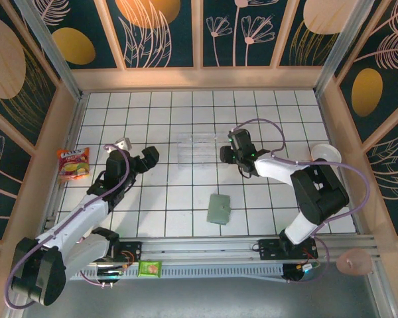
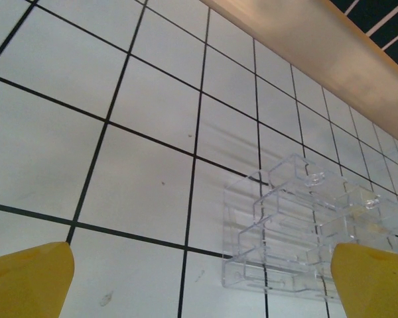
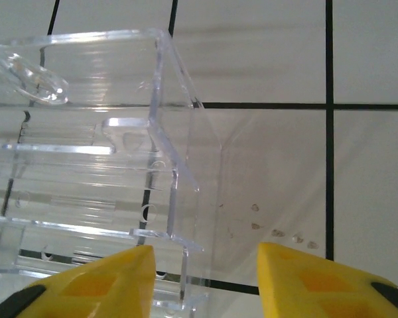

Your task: Take the credit cards out of the card holder

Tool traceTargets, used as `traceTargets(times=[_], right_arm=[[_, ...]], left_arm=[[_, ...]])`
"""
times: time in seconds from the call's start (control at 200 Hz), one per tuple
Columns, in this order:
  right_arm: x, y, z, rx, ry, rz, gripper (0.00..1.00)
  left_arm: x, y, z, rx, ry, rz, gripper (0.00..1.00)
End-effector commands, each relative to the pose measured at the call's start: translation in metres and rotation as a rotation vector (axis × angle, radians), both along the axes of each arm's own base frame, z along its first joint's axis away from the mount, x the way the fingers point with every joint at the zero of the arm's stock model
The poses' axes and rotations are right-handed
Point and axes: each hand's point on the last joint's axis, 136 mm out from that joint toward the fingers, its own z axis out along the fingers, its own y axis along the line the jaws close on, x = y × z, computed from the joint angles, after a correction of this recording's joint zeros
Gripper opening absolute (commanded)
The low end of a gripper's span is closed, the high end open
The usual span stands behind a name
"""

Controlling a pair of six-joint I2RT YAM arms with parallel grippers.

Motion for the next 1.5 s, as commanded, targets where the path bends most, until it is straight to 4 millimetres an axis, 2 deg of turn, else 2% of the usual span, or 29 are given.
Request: traceTargets(times=[0.0,0.07,0.155,0.25,0.325,0.455,0.59,0.666,0.786,0.861,0.981,1.111,1.261,1.346,1.411,1.491], right_arm=[[-0.001,0.007,0.03,0.042,-0.054,0.012,0.65],[-0.008,0.007,0.046,0.069,-0.07,0.009,0.69],[-0.026,0.009,0.053,0.106,-0.032,0.012,0.7],[-0.061,0.005,0.035,0.14,0.099,-0.003,0.7],[-0.102,0.009,0.015,0.201,0.234,0.027,0.7],[-0.163,0.006,-0.004,0.26,0.405,0.033,0.71],[-0.197,0.002,-0.015,0.29,0.492,0.014,0.68],[-0.201,0.007,-0.018,0.329,0.511,0.023,0.62],[-0.196,0.015,-0.019,0.353,0.5,0.032,0.57],[-0.193,0.012,-0.027,0.323,0.504,0.016,0.53],[-0.191,0.015,-0.035,0.312,0.513,0.014,0.52],[-0.196,0.012,-0.048,0.299,0.551,-0.005,0.47],[-0.199,0.011,-0.051,0.286,0.56,0.005,0.29],[-0.193,0.013,-0.044,0.282,0.526,0.025,0.15],[-0.184,0.018,-0.032,0.28,0.468,0.066,0.01],[-0.167,0.029,-0.006,0.294,0.364,0.136,0.0]], left_arm=[[0.0,-0.008,0.009,-0.047,-0.037,-0.04,0.99],[-0.003,-0.01,0.008,-0.057,-0.04,-0.049,0.99],[-0.007,-0.011,0.001,-0.077,-0.029,-0.056,0.99],[-0.011,-0.013,-0.009,-0.103,-0.012,-0.064,0.99],[-0.013,-0.015,-0.014,-0.129,-0.014,-0.069,0.99],[-0.016,-0.017,-0.017,-0.153,-0.03,-0.083,0.99],[-0.016,-0.022,-0.016,-0.144,-0.026,-0.111,0.99],[-0.016,-0.024,-0.016,-0.154,-0.03,-0.123,0.99],[-0.018,-0.025,-0.019,-0.16,-0.019,-0.132,0.99],[-0.02,-0.025,-0.024,-0.145,0.005,-0.135,0.98],[-0.023,-0.025,-0.028,-0.137,0.026,-0.142,0.95],[-0.026,-0.028,-0.03,-0.15,0.033,-0.16,0.94],[-0.029,-0.036,-0.03,-0.165,0.039,-0.205,0.95],[-0.031,-0.042,-0.03,-0.184,0.043,-0.244,0.95],[-0.035,-0.048,-0.03,-0.199,0.041,-0.278,0.95],[-0.039,-0.058,-0.025,-0.218,0.02,-0.332,0.95]])
